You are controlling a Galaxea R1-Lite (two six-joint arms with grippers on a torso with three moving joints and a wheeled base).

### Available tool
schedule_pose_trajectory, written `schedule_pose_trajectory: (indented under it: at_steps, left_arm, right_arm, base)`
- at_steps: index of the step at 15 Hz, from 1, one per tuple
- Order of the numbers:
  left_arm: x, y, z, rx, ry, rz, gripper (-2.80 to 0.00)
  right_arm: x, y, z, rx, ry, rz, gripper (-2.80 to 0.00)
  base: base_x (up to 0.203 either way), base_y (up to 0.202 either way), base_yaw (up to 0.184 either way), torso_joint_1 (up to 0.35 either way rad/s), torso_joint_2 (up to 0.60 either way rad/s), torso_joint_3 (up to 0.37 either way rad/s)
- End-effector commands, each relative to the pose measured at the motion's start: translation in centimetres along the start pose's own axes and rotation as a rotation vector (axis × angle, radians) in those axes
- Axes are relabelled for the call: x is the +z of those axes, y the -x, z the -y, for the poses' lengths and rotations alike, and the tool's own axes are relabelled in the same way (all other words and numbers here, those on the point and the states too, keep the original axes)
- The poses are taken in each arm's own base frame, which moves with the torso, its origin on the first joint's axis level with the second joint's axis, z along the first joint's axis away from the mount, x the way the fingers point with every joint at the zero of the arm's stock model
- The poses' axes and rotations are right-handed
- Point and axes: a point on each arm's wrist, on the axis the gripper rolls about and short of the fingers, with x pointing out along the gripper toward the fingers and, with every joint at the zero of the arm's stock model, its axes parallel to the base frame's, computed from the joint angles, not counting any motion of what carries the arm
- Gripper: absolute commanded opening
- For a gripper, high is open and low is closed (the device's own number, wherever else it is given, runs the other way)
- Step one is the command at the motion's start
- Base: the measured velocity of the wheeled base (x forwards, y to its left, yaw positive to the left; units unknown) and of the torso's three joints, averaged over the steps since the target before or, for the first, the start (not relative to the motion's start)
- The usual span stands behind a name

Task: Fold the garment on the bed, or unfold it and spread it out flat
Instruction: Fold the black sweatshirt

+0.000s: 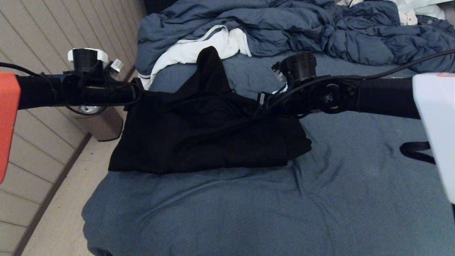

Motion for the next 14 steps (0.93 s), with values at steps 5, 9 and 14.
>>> schedule_pose_trajectory:
  at_steps: [5,9,14]
  left_arm:
    - [0.5,0.4,0.4,0.037,0.008,0.048,0.00]
    - [1.8,2.1,0.8,0.038,0.032,0.100,0.00]
    - [3.4,5.3,0.2,0.076,0.048,0.163,0.00]
  right_arm:
    - [0.0,0.0,0.0,0.002,-0.001,0.003,0.00]
    - [0.4,0.5,-0.1,0.006,-0.004,0.017,0.00]
    - [1.3,1.7,-0.5,0.016,-0.003,0.044,0.00]
  base:
    - [0.000,0.000,0.000,0.000,0.00,0.000]
    - [0.000,0.000,0.000,0.000,0.00,0.000]
    - [0.000,0.000,0.000,0.000,0.00,0.000]
